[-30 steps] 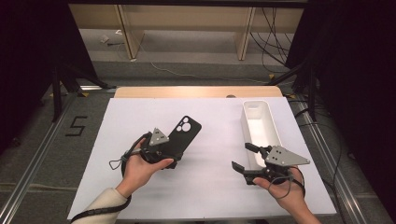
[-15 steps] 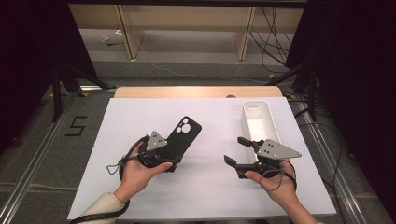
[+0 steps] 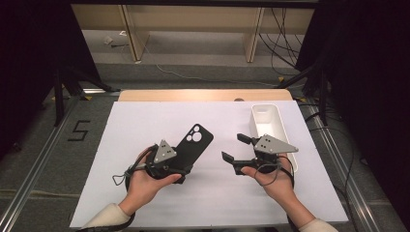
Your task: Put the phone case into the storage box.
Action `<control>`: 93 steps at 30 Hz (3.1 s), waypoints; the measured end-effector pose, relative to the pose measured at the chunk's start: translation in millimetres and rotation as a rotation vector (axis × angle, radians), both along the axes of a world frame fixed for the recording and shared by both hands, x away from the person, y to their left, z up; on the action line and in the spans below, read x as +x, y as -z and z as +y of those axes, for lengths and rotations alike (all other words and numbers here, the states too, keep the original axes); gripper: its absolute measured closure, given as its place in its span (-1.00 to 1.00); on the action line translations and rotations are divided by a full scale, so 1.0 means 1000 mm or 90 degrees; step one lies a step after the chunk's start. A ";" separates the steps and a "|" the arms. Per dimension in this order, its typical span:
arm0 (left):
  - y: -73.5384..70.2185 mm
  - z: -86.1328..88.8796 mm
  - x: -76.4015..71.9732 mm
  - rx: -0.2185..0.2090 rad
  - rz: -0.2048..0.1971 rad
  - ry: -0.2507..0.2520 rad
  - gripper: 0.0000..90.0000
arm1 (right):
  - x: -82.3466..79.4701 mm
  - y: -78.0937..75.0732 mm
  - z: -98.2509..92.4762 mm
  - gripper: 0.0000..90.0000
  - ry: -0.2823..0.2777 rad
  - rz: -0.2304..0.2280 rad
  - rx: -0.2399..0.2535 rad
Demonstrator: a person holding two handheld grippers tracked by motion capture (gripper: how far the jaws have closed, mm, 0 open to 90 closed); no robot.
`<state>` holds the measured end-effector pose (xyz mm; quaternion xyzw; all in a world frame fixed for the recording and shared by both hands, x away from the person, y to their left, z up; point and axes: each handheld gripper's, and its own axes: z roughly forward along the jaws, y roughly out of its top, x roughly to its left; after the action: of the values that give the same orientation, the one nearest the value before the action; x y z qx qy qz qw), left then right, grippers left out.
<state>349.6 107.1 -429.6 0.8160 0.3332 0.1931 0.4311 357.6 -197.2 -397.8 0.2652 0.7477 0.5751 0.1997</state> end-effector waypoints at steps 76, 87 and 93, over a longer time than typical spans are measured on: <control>0.006 -0.032 -0.017 0.029 -0.030 0.063 -0.67 | 0.051 0.017 0.050 0.14 -0.011 0.180 0.043; 0.011 -0.034 -0.015 0.042 -0.034 0.066 -0.68 | 0.050 0.013 0.046 0.51 -0.031 0.204 0.110; 0.015 -0.037 -0.015 0.049 -0.032 0.067 -0.69 | 0.044 0.008 0.051 0.64 -0.046 0.191 0.115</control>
<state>334.8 70.4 -444.9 0.8432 0.2714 0.2034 0.4172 401.8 -146.1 -405.7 0.3382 0.7235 0.6005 0.0404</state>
